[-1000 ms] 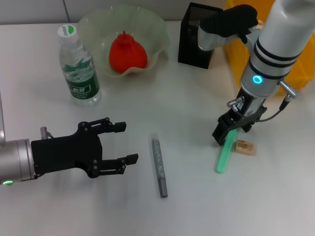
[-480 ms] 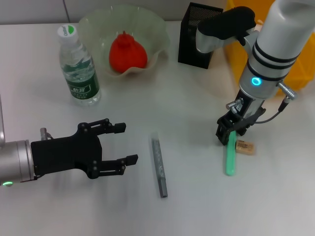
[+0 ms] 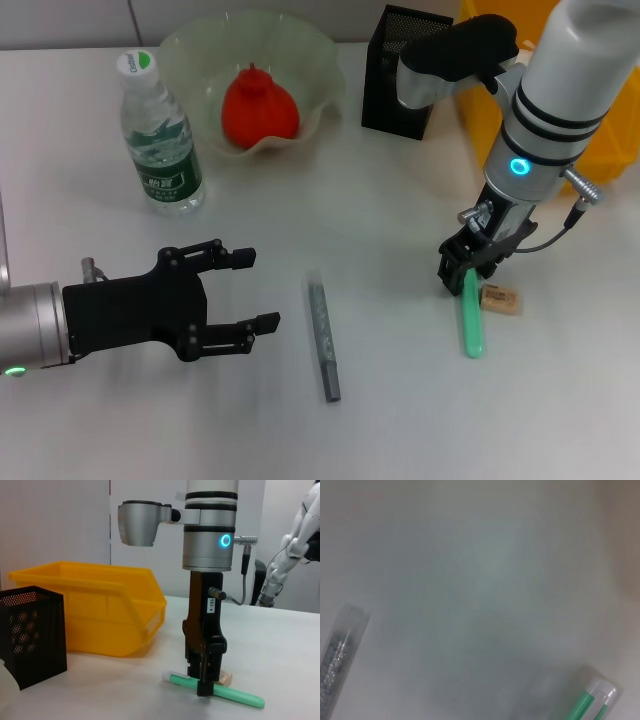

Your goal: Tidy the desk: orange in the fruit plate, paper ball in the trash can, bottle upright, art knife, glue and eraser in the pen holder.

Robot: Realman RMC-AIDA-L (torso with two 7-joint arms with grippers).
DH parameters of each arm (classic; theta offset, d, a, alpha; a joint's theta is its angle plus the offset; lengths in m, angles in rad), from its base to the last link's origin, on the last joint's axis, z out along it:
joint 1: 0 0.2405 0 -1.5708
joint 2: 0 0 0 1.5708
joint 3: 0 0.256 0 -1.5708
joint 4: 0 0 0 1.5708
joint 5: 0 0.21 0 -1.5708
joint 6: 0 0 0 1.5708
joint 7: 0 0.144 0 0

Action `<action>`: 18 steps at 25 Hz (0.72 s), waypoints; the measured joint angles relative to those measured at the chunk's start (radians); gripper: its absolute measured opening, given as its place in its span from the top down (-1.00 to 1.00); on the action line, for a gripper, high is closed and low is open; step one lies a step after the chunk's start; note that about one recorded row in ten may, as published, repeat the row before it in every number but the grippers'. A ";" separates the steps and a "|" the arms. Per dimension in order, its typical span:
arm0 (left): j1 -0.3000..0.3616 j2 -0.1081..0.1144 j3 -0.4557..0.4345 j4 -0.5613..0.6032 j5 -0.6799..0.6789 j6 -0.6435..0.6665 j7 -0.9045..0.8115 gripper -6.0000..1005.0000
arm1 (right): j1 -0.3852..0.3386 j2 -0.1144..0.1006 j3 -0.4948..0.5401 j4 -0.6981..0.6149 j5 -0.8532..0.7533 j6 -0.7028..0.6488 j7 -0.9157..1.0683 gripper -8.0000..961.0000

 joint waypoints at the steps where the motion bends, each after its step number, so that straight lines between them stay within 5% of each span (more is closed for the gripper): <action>1: 0.000 0.000 0.000 0.000 0.000 -0.001 0.000 -0.60 | 0.001 0.000 -0.001 0.003 0.000 0.001 -0.003 0.05; 18: 0.000 0.001 0.000 0.000 0.000 -0.011 0.000 -0.60 | 0.006 0.000 -0.035 0.003 0.024 0.006 -0.011 0.33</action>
